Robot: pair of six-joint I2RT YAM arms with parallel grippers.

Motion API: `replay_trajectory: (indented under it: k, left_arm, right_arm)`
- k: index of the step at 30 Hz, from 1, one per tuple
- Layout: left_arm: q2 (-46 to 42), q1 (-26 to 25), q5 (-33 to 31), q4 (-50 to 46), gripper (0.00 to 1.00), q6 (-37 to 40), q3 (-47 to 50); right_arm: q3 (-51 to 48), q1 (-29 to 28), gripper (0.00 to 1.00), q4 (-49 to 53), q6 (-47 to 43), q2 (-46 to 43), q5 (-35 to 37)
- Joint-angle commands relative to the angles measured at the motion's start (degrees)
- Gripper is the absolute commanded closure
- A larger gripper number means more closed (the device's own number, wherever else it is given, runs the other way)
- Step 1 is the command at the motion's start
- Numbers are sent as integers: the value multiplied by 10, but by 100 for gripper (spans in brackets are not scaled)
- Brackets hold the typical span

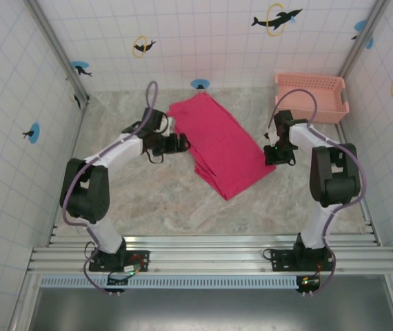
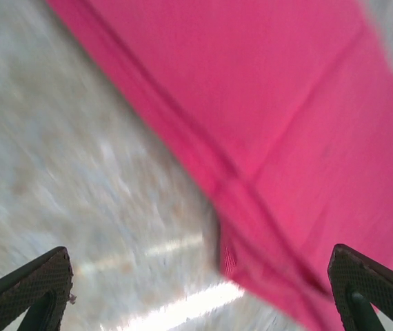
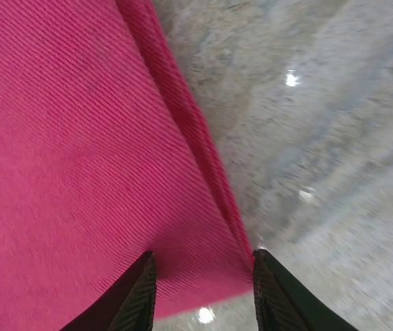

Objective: Roll up the long pants

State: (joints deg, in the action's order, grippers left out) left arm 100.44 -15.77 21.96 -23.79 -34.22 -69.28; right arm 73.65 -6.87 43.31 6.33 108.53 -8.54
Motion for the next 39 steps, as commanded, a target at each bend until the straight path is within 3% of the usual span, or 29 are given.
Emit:
replay_trajectory:
  k: [1, 8, 14, 21, 28, 30, 34, 39]
  left_arm:
    - [11, -11, -24, -46, 3, 53, 29]
    - [8, -11, -75, -98, 3, 103, 24]
    - [21, -11, -94, -131, 3, 99, 11]
    - [-10, -2, -182, -166, 2, 122, -4]
    - [-51, 54, -218, -181, 2, 134, -16]
    - [-51, 74, -214, -192, 3, 140, -28]
    - [-65, 105, -204, -198, 2, 155, -40]
    - [-63, 122, -197, -216, 2, 176, -58]
  right_arm:
    - [18, -7, 60, -11, -17, 27, -52]
    - [-54, -48, 63, -45, 13, -4, -74]
    - [-110, -124, 63, -60, 62, -39, -78]
    - [-190, -235, 63, -156, 180, -101, -123]
    - [-124, -387, 58, -108, 211, -122, -124]
    - [-99, -417, 58, -67, 190, -127, -82]
    - [-56, -484, 53, 30, 70, -156, 105]
    - [-67, -543, 50, 22, -53, -161, 210]
